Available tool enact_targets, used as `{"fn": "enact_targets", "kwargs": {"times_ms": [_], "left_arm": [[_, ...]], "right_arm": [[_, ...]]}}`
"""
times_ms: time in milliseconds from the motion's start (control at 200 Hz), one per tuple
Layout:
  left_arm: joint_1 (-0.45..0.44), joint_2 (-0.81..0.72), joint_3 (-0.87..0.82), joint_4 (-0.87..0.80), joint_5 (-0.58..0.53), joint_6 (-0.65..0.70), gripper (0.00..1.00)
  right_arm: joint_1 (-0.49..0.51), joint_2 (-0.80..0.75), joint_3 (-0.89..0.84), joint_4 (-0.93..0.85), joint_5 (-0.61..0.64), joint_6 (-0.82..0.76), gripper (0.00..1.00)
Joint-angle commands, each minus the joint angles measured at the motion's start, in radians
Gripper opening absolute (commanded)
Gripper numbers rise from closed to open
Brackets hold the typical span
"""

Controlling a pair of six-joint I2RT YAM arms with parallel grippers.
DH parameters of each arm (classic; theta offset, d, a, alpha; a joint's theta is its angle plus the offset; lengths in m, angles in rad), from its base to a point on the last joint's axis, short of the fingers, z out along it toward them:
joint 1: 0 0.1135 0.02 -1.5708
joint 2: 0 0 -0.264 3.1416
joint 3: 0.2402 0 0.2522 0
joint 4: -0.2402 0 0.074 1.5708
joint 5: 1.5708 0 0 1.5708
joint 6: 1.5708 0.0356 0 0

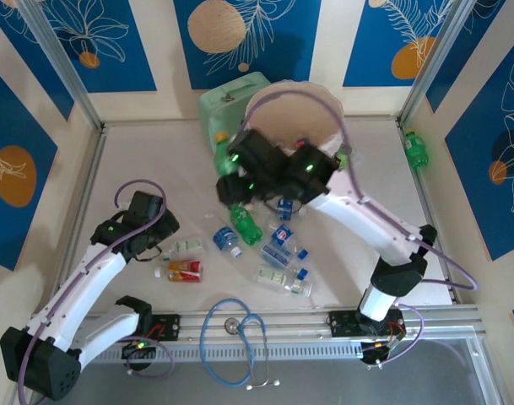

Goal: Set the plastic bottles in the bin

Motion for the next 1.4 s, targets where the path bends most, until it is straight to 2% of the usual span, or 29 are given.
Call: {"fn": "enact_targets", "kwargs": {"times_ms": [0, 200, 485, 665, 895, 1070, 1251, 1396], "left_arm": [[0.013, 0.008, 0.024, 0.000, 0.028, -0.023, 0.80], [0.013, 0.026, 0.024, 0.020, 0.044, -0.030, 0.80], [0.010, 0.080, 0.027, 0.064, 0.081, -0.024, 0.79], [0.008, 0.085, 0.026, 0.075, 0.086, -0.025, 0.80], [0.008, 0.084, 0.024, 0.077, 0.086, -0.029, 0.80], [0.005, 0.089, 0.034, 0.079, 0.083, -0.020, 0.80], [-0.023, 0.092, 0.066, 0.089, 0.069, 0.017, 0.80], [-0.073, 0.096, 0.079, 0.139, 0.066, 0.060, 0.80]], "right_arm": [[-0.118, -0.003, 0.091, -0.028, -0.008, -0.094, 0.51], [-0.349, 0.124, 0.286, -0.026, -0.131, -0.127, 0.51], [-0.506, 0.273, 0.367, -0.016, -0.237, -0.141, 0.51], [-0.539, 0.329, 0.372, -0.020, -0.256, -0.151, 0.52], [-0.546, 0.363, 0.424, -0.045, -0.268, -0.159, 0.74], [-0.546, 0.343, 0.459, -0.060, -0.265, -0.160, 0.82], [-0.534, 0.288, 0.472, -0.080, -0.249, -0.155, 0.83], [-0.478, 0.170, 0.359, -0.059, -0.200, -0.161, 0.83]]}}
